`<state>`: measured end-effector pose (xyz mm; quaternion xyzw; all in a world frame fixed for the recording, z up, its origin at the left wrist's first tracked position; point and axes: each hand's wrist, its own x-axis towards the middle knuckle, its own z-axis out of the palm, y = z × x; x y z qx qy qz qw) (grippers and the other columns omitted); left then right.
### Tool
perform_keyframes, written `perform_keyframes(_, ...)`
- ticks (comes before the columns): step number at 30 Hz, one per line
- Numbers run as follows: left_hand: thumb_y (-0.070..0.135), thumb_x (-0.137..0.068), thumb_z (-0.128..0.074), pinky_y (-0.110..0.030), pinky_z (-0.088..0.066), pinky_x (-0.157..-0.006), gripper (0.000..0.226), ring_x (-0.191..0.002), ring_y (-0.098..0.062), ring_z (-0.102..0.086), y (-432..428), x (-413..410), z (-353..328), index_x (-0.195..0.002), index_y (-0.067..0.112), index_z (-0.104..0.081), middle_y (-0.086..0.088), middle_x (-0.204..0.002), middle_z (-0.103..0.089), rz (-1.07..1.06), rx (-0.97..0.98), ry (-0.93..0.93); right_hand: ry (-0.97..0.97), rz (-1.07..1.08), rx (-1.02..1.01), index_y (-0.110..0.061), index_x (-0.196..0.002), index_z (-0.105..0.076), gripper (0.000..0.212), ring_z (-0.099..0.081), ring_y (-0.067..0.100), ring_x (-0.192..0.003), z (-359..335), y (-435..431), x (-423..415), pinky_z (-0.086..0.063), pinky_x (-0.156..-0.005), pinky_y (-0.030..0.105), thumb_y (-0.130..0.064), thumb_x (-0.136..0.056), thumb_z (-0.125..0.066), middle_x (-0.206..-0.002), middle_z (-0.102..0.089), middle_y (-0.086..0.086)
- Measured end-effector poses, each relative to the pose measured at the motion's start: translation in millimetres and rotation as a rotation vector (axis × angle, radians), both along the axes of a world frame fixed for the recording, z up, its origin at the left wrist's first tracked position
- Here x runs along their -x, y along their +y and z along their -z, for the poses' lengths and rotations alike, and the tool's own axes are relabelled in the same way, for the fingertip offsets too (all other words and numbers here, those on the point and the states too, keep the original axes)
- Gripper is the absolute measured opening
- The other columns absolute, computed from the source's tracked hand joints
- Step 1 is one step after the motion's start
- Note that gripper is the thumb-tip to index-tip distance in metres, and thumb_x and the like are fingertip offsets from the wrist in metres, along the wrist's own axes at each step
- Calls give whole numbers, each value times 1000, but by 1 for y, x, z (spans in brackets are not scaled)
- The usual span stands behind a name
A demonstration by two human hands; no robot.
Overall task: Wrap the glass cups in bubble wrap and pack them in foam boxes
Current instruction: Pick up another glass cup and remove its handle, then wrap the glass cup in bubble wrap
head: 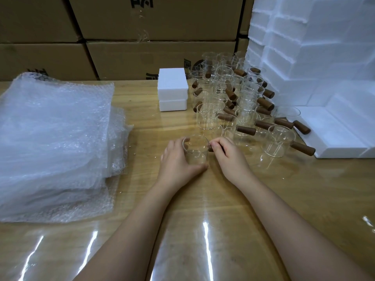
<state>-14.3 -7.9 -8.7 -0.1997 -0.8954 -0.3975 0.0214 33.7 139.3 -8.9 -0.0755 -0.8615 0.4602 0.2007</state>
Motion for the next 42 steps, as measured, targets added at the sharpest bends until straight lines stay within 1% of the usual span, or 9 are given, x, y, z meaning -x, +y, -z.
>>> perform_keyframes(4,44,-62,-84,-35,-30,-107,102,-124,-21,-42,0,0,-1,-144,17,-30,-2,-128,-47,0,44,-16,-11,13,-4,-18,-91,-61,16,-56,10,-92,1,-1,1,-42,-84,19,-16,-98,-46,-101,-56,-2)
perform_keyframes(8,60,-63,-78,-40,-31,-111,120,-133,-22,-36,-11,-1,-15,-152,14,-12,-5,-140,-39,77,71,-181,16,47,1,-22,-93,-61,14,-55,7,-93,1,-1,0,-36,-77,4,-18,-97,-49,-100,-58,-4)
perform_keyframes(11,75,-67,-60,-39,-49,-90,94,-108,-16,-54,-25,-6,-45,-140,19,-42,2,-122,-48,15,125,38,74,66,11,-22,-98,-62,14,-56,8,-95,-2,-2,-2,-37,-78,6,-17,-97,-49,-100,-59,-5)
perform_keyframes(15,31,-81,-70,-38,-37,-71,30,-89,-34,-54,-51,1,-86,-100,9,-70,-12,-97,-57,-254,215,611,120,22,-99,-15,-114,-61,22,-53,7,-102,-4,-7,-7,-34,-81,2,-18,-98,-47,-109,-57,-7)
perform_keyframes(19,19,-82,-65,-41,-28,-76,27,-99,-38,-44,-80,21,-107,-104,3,-64,-21,-106,-50,-633,412,547,76,-7,-61,-18,-122,-57,27,-54,8,-105,-6,-7,-9,-38,-85,9,-25,-99,-45,-115,-59,-5)
perform_keyframes(24,20,-83,-66,-44,-32,-75,34,-101,-42,-43,-103,28,-104,-108,-1,-59,-26,-108,-47,-747,528,379,44,15,-8,-21,-124,-56,28,-57,7,-104,-6,-6,-9,-44,-88,22,-30,-99,-44,-117,-59,-5)
perform_keyframes(29,11,-96,-45,-40,-30,-64,28,-88,-43,-44,-108,33,-102,-95,-7,-67,-21,-84,-43,-653,501,392,33,27,20,-21,-122,-57,28,-57,7,-102,-7,-6,-8,-45,-88,23,-30,-99,-44,-116,-60,-4)
perform_keyframes(34,11,-93,-50,-38,-33,-57,22,-78,-36,-45,-97,26,-115,-94,1,-70,-18,-83,-52,-563,330,516,42,34,23,-19,-120,-58,26,-56,9,-107,-7,-6,-9,-46,-93,29,-27,-99,-44,-116,-60,-5)
perform_keyframes(42,21,-90,-64,-16,-46,-73,4,-84,-4,-60,-54,-6,-132,-86,22,-64,8,-91,-64,151,-266,281,348,83,-24,-12,-113,-61,22,-50,10,-120,-12,-8,-13,-42,-102,41,-16,-97,-45,-122,-57,-3)
